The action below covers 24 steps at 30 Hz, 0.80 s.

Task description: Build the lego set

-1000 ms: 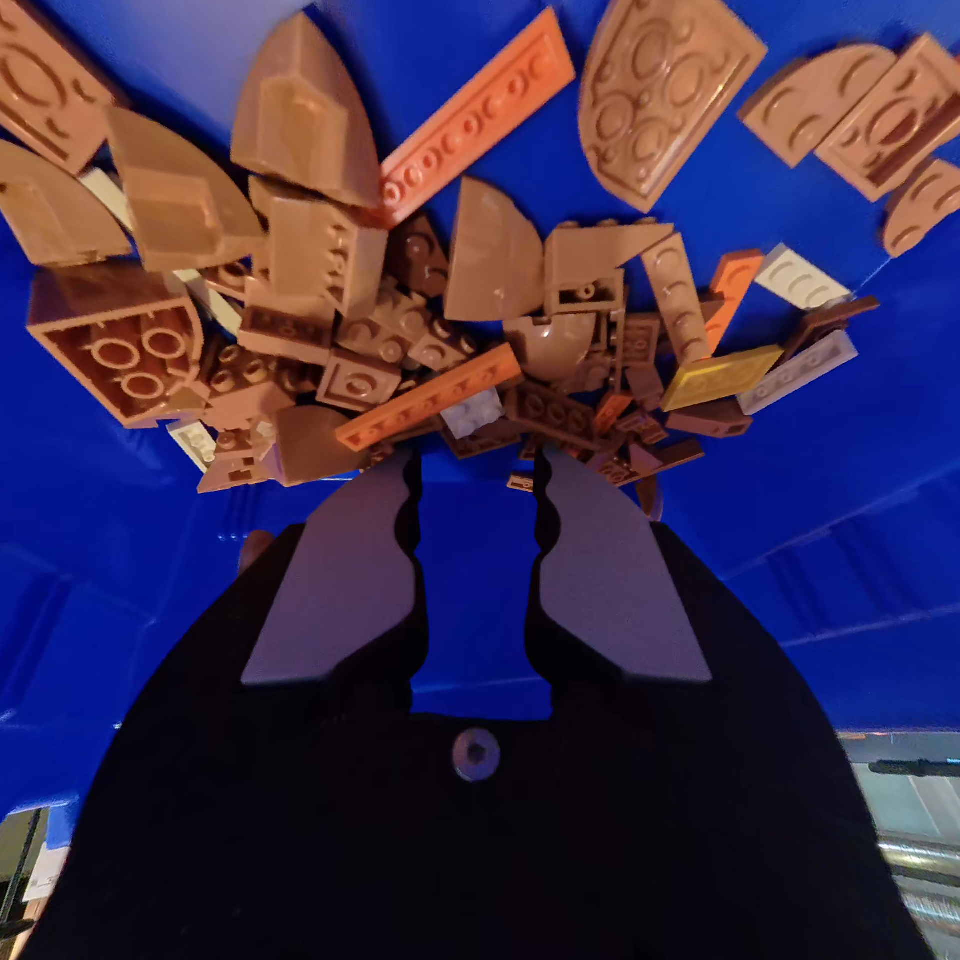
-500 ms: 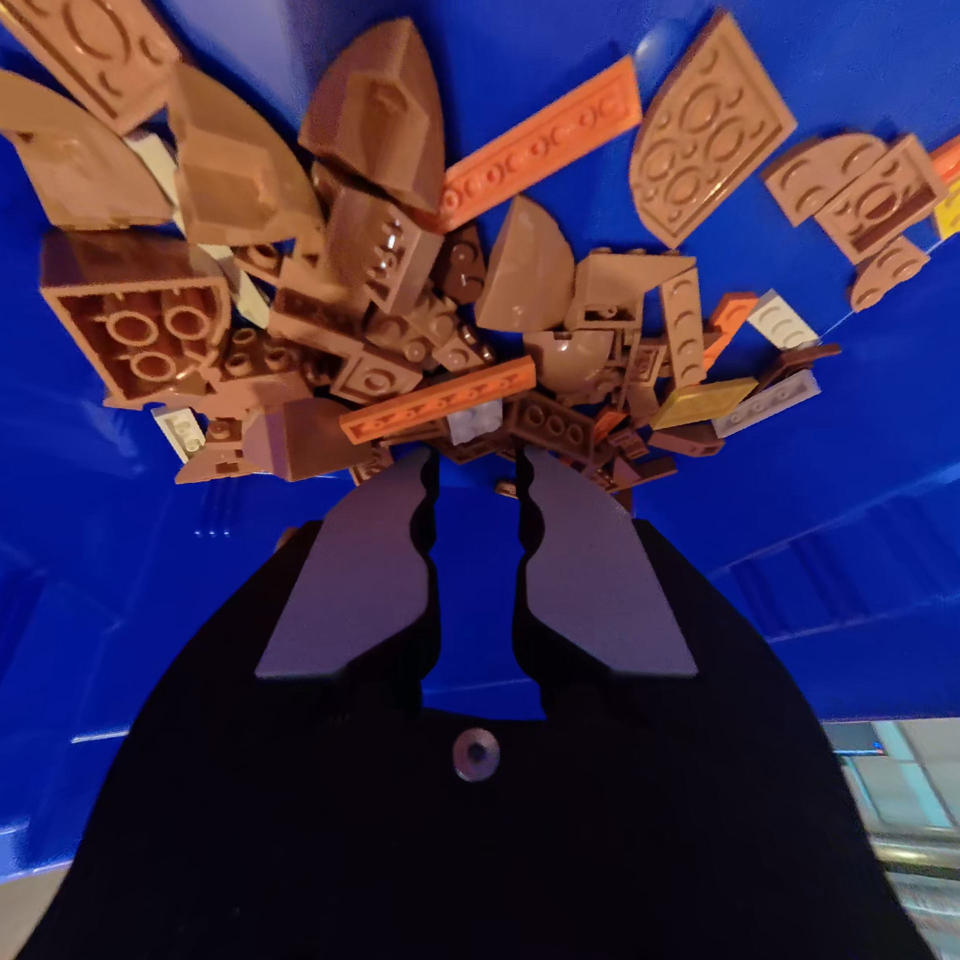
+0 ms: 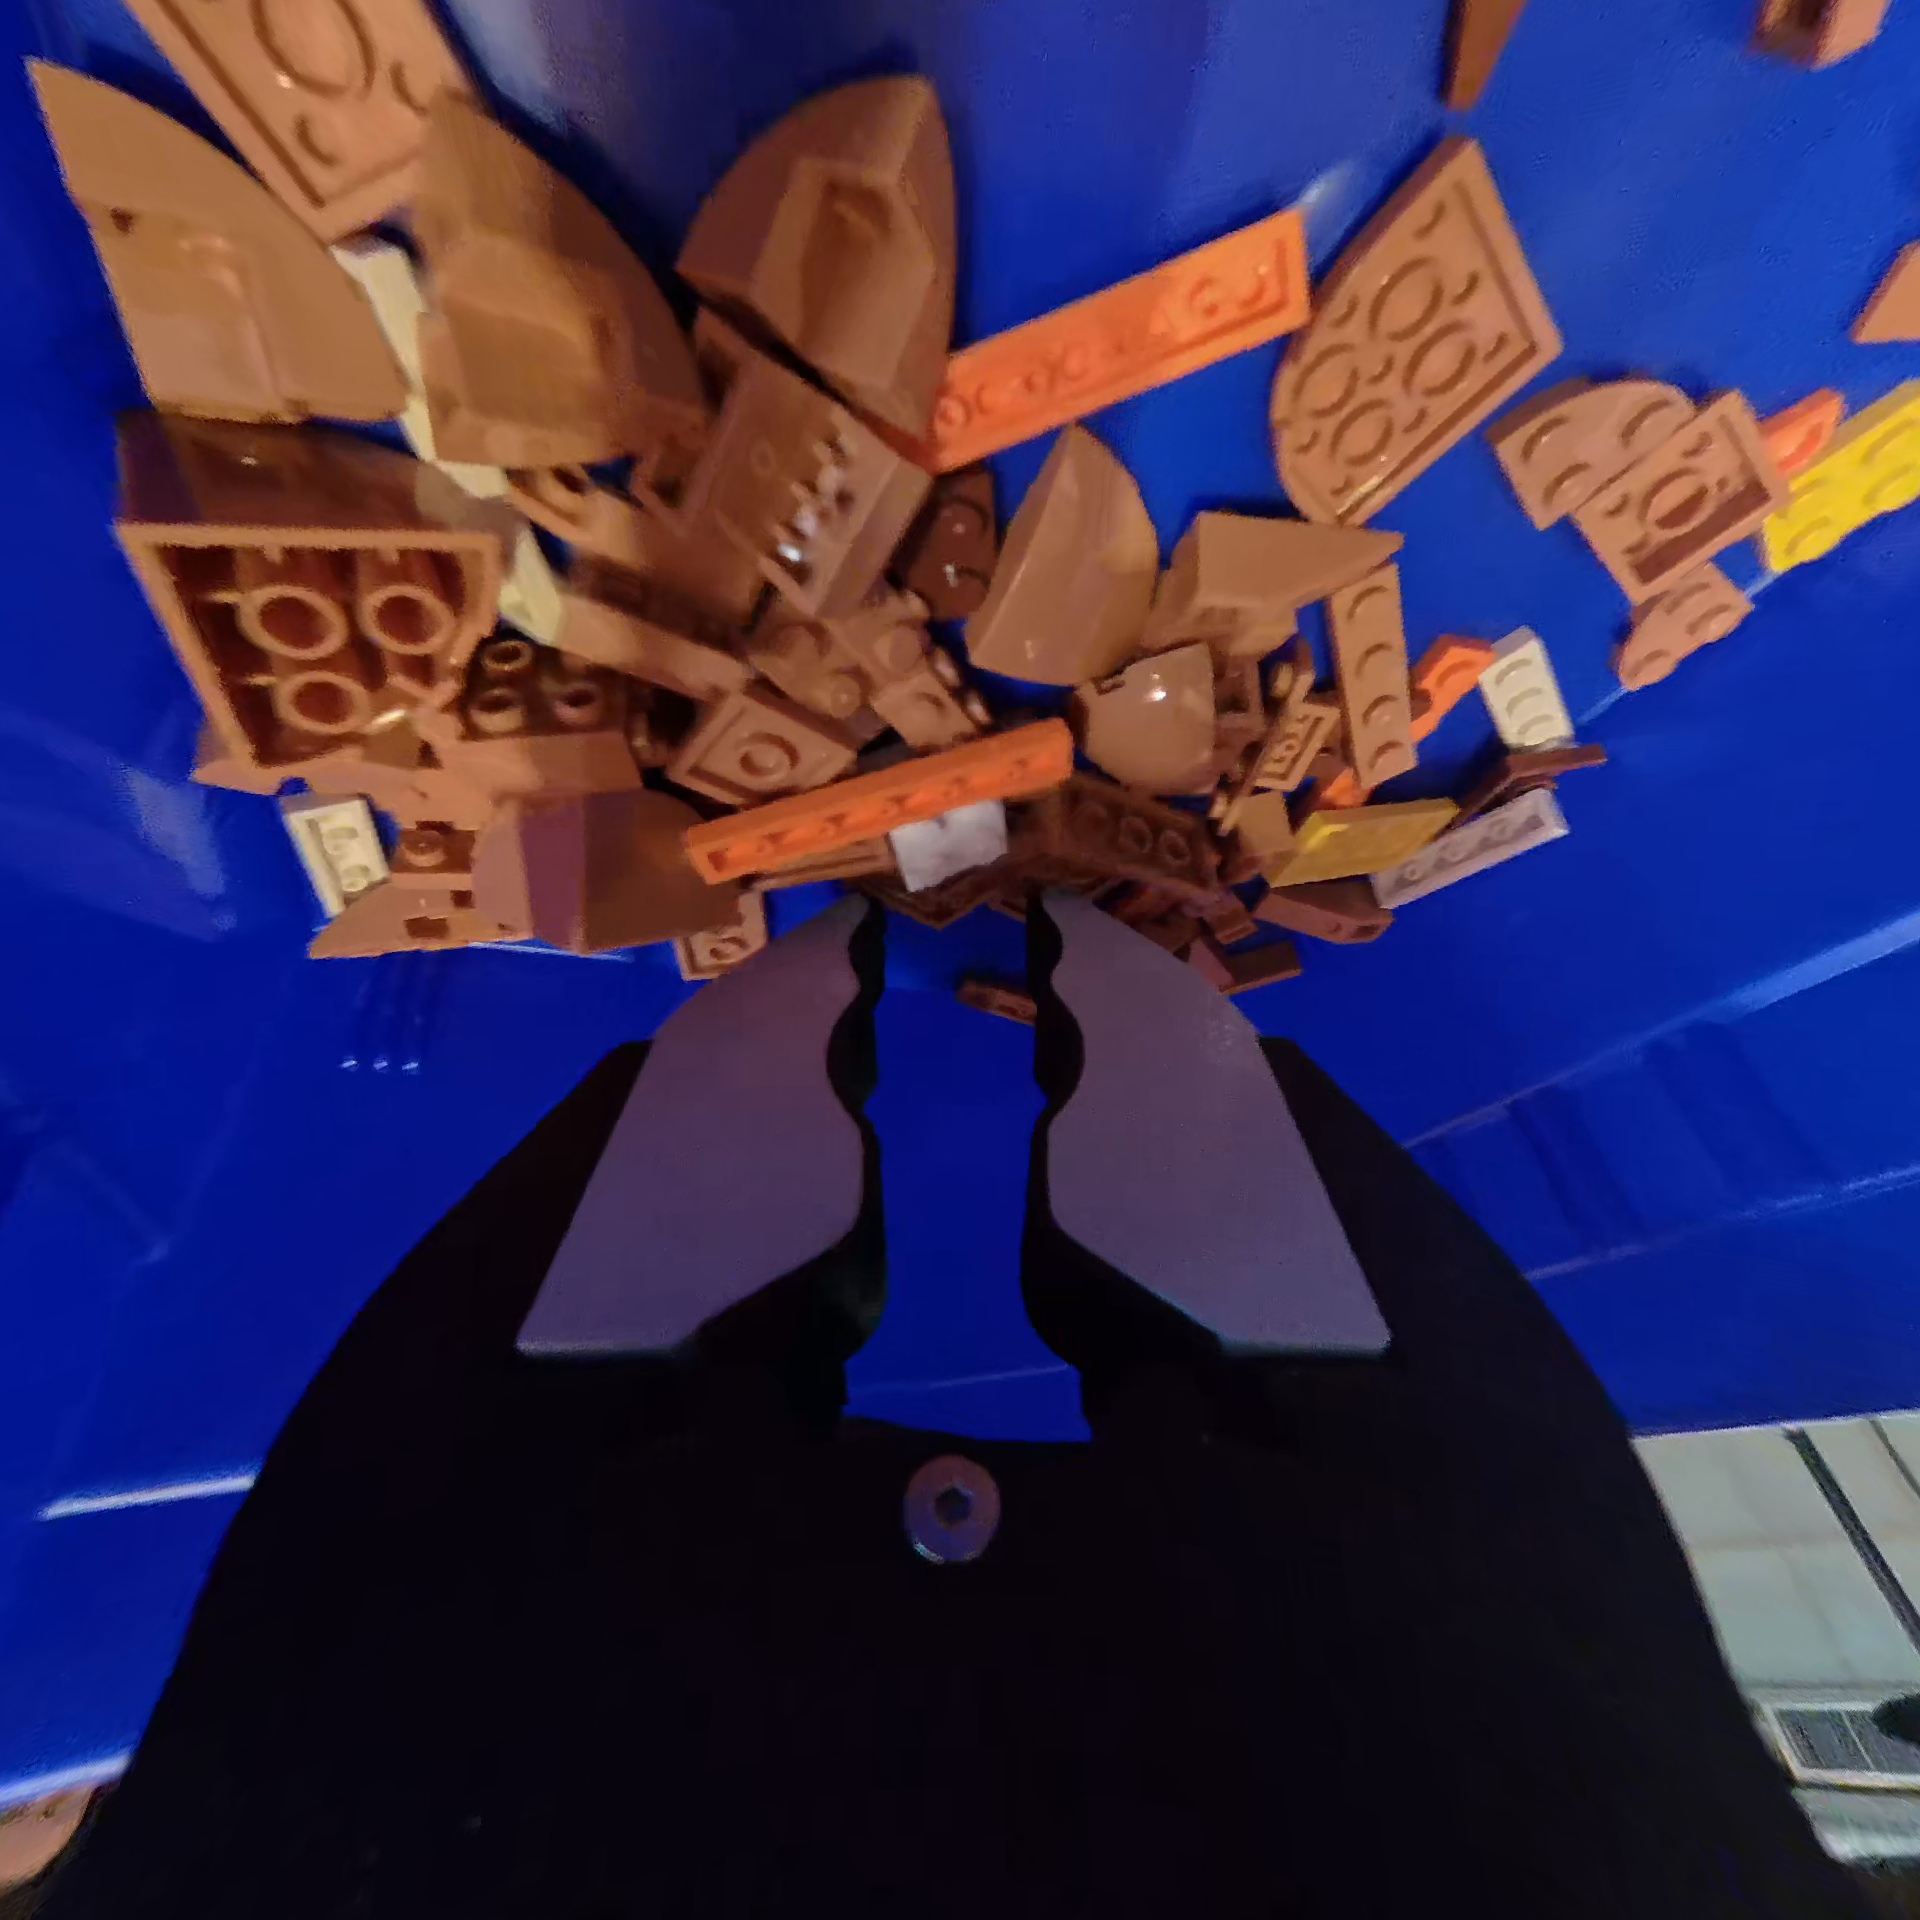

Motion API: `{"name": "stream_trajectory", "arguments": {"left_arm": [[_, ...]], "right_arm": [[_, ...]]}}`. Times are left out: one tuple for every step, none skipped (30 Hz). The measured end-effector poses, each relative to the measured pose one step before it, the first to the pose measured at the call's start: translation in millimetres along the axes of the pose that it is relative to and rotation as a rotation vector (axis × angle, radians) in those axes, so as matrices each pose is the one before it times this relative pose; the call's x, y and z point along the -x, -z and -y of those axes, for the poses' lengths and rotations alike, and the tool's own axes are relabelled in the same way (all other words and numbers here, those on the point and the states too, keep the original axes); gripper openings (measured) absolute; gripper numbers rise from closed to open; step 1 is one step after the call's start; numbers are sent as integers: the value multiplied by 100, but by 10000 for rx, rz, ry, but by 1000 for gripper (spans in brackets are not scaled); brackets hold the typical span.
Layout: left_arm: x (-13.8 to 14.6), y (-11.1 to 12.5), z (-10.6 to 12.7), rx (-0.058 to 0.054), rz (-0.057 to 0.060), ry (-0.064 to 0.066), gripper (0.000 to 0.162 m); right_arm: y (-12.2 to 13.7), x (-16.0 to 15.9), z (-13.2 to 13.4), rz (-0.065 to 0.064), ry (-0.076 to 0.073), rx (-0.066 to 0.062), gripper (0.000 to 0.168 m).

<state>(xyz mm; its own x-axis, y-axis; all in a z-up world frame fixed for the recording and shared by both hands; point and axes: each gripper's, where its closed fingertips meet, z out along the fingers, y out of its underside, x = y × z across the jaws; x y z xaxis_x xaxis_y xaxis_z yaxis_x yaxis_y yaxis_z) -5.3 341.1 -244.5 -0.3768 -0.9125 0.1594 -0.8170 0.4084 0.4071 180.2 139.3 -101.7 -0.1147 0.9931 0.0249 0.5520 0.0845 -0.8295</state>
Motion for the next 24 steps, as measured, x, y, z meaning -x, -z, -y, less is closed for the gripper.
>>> {"name": "stream_trajectory", "arguments": {"left_arm": [[-714, -59, 30, -114, -461, 25, 13], [-282, -24, 27, -153, -137, 96, 8], [31, 26, -31, -123, 155, -5, 8], [51, 14, -64, -54, 219, -63, 8], [141, 2, -129, 34, 248, -11, 8], [229, 15, -290, 141, 258, 17, 6], [54, 72, -332, 123, 112, 20, 6], [342, 137, -194, 3, 264, 50, 5], [92, 255, 84, -174, 50, 137, 5], [133, 279, -47, -86, 59, 157, 4], [180, 303, -96, -67, 85, 145, 4], [146, 310, 76, -169, 59, 169, 3], [176, 236, 131, -185, 60, 185, 8], [71, 135, 169, -168, 19, 107, 11], [-30, -9, 160, -119, -5, 0, 13], [-120, -149, 132, -45, -34, -65, 14], [-167, -277, 52, 53, -35, -101, 14], [-176, -376, -59, 158, -13, -140, 16], [-168, -364, -75, 168, 15, -163, 19], [-256, -286, 61, 70, -26, -142, 22], [-217, -178, 87, 42, -31, -92, 25], [-92, -45, 165, -19, 24, -8, 29], [-108, 44, 268, -136, -39, 58, 33], [-49, 68, 268, -155, -39, 86, 34]], "right_arm": [[71, 26, -9, -17, -2, -1, 14], [68, 23, -5, -18, 1, -4, 14], [70, 18, 12, -20, 4, -11, 14], [56, 30, 26, -15, 9, -16, 14], [12, 42, 40, -1, 9, -13, 14], [-12, 38, 37, 8, 13, -4, 14], [-34, 47, 38, 5, 20, -2, 14], [-45, 47, 58, 7, 19, -2, 14], [-33, 64, 64, 10, 18, -4, 14], [-13, 52, 65, 1, 19, -7, 14], [15, 38, 43, -14, 17, -2, 14], [24, 24, 10, -18, 6, 1, 14], [40, 5, -17, -14, -12, 3, 14], [48, -19, -39, -16, -21, 8, 14], [39, -21, -59, -16, -19, 10, 14], [36, -31, -44, -12, -14, 9, 14], [23, -15, -31, -10, -6, 4, 14], [16, -14, -9, -5, 0, -2, 14], [4, 3, 2, 3, 1, -6, 14], [-7, -1, -6, 8, 3, -3, 14], [-17, -3, -23, 6, 3, -2, 14], [-11, -17, -16, 7, -5, -2, 14], [-15, -31, -26, 8, -10, -2, 14], [-16, -26, -24, 6, -7, -4, 14]]}}
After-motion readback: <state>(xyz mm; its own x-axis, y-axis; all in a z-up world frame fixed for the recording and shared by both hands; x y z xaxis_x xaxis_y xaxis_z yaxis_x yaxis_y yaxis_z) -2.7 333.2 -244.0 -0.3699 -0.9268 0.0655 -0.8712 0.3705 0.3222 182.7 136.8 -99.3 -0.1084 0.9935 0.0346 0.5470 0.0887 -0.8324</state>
